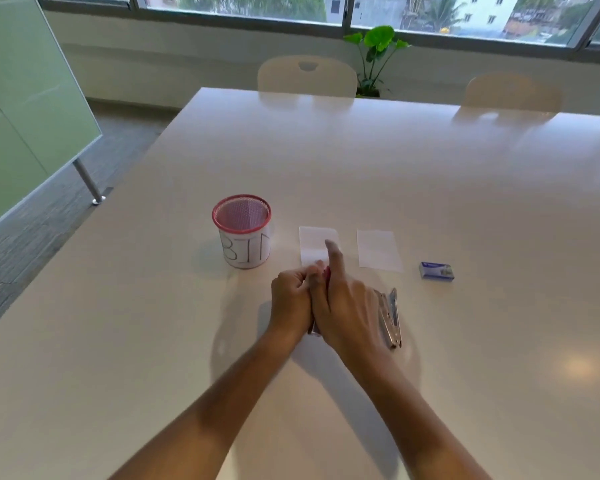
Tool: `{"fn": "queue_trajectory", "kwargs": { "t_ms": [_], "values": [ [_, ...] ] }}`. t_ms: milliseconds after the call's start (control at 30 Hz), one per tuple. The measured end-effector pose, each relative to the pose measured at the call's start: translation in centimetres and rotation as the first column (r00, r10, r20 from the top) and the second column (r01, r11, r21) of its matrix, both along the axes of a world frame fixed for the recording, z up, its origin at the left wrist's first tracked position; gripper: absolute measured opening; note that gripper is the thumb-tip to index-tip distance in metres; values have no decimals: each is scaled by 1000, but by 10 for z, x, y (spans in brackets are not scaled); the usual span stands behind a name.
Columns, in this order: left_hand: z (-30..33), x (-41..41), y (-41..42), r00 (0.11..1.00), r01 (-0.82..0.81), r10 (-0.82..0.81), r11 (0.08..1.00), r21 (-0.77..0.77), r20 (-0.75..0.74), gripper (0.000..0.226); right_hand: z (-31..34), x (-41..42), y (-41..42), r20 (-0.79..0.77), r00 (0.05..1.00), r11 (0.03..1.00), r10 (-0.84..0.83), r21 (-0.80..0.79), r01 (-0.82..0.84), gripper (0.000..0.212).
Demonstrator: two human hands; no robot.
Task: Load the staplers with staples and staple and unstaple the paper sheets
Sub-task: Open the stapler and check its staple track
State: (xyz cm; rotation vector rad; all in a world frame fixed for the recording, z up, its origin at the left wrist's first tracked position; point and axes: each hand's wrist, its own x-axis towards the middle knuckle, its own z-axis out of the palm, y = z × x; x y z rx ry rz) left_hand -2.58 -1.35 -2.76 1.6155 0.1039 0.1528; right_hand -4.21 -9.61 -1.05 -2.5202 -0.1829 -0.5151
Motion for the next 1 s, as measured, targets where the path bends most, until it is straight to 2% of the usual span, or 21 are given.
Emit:
{"fn": "queue_trajectory", "kwargs": {
  "t_ms": [67, 167, 367, 433, 567, 633, 733, 1000],
  "values": [
    [-4, 1, -2, 998, -51, 47, 996, 72, 53, 38, 0, 0, 2, -7, 1000, 999, -10, 45, 11, 44],
    [-11, 5, -5, 996, -62, 56, 994, 93, 71, 36, -2, 2, 0, 1, 999, 990, -52, 128, 52, 36],
    [-11, 7, -5, 976, -91, 49, 977, 195, 214, 36, -3, -1, 0, 177, 982, 996, -68, 74, 55, 39],
    [-10, 6, -6, 973, -115, 74, 977, 180, 217, 36, -3, -2, 1, 239, 968, 993, -73, 104, 49, 35],
    [-6, 9, -7, 943, -322, 304, 937, 136, 138, 36, -3, -5, -3, 385, 912, 961, -143, 274, 35, 27],
    [-6, 7, -9, 927, -360, 338, 923, 135, 162, 33, -3, -8, -5, 419, 895, 947, -151, 322, 9, 28],
    [-6, 5, -10, 928, -358, 338, 926, 122, 155, 32, -7, -9, -5, 427, 896, 944, -123, 329, -27, 32],
    [5, 14, 5, 905, -424, 426, 900, -98, 3, 37, -17, -7, -31, 388, 922, 880, -5, 440, -180, 31]
  ]
}}
